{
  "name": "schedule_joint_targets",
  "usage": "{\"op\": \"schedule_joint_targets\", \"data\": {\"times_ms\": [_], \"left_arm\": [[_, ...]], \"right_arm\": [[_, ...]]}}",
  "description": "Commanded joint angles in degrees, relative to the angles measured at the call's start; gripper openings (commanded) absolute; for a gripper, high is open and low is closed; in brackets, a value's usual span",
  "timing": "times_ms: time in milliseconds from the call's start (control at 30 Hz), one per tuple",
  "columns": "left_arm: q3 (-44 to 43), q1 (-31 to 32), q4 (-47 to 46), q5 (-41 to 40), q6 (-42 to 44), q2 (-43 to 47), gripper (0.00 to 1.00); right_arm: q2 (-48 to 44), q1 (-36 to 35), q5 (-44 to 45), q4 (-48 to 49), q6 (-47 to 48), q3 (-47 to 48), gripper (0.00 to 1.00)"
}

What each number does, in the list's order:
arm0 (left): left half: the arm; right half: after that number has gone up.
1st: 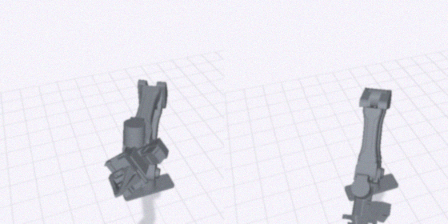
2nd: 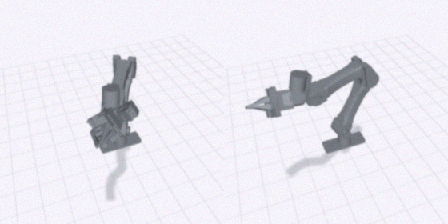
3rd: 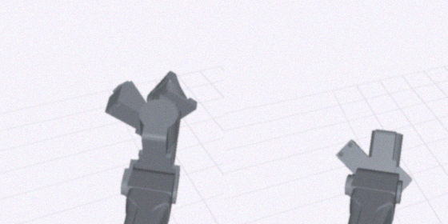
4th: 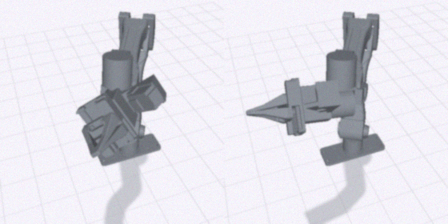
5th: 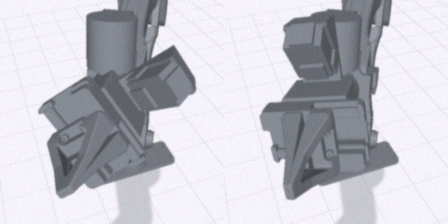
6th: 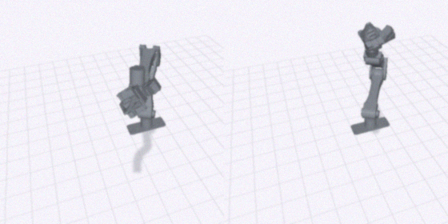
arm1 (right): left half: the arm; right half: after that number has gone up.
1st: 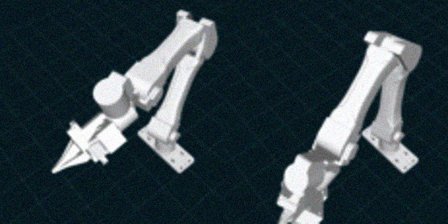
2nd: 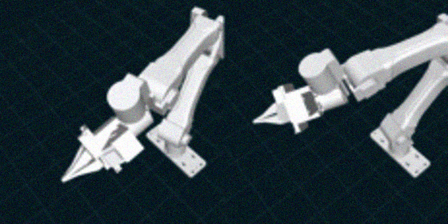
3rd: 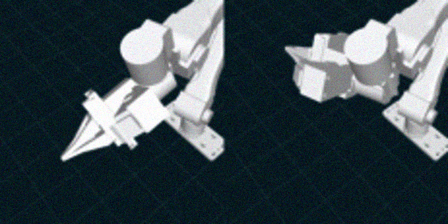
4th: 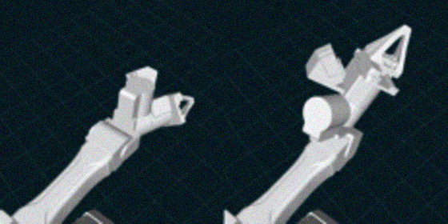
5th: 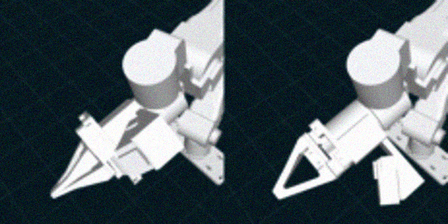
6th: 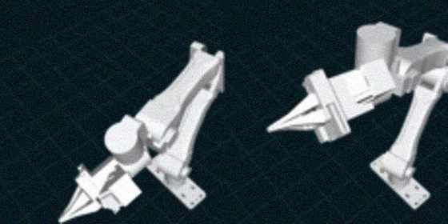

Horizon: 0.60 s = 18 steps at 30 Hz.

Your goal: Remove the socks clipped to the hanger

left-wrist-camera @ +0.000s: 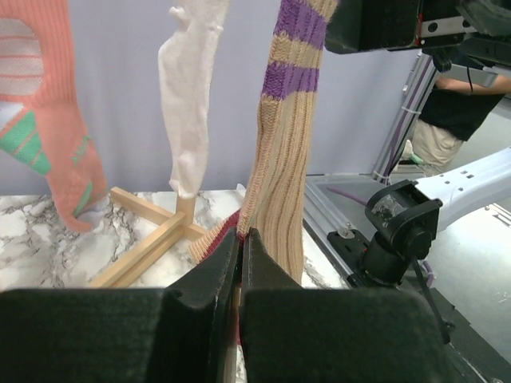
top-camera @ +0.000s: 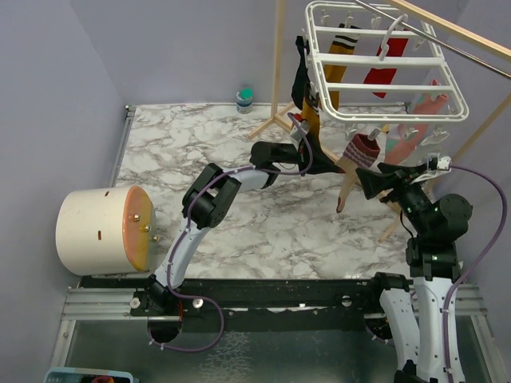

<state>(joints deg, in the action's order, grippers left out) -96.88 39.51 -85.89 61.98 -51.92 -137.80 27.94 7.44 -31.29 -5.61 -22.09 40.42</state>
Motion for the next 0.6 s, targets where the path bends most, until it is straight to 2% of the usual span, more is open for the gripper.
{"op": "schedule_joint_targets", "data": {"times_ms": [0,267,567], "left_arm": [[1.57,0.31,-8.74,1.43,-0.58,1.98,0.0],[1.82,0.31,-8.85,1.32,-0.66,2.02,0.0],[0.62,0.11,-8.55,1.46,-1.11,1.18,0.0]], "right_arm": [[3.34,-0.29,3.21,6.81,-1.26,0.98,0.78],[9.08,-0.3,1.11,19.43,-3.82,1.6,0.74],[13.27,-0.28,0.46,28.74,-5.64,1.91,0.71]]}}
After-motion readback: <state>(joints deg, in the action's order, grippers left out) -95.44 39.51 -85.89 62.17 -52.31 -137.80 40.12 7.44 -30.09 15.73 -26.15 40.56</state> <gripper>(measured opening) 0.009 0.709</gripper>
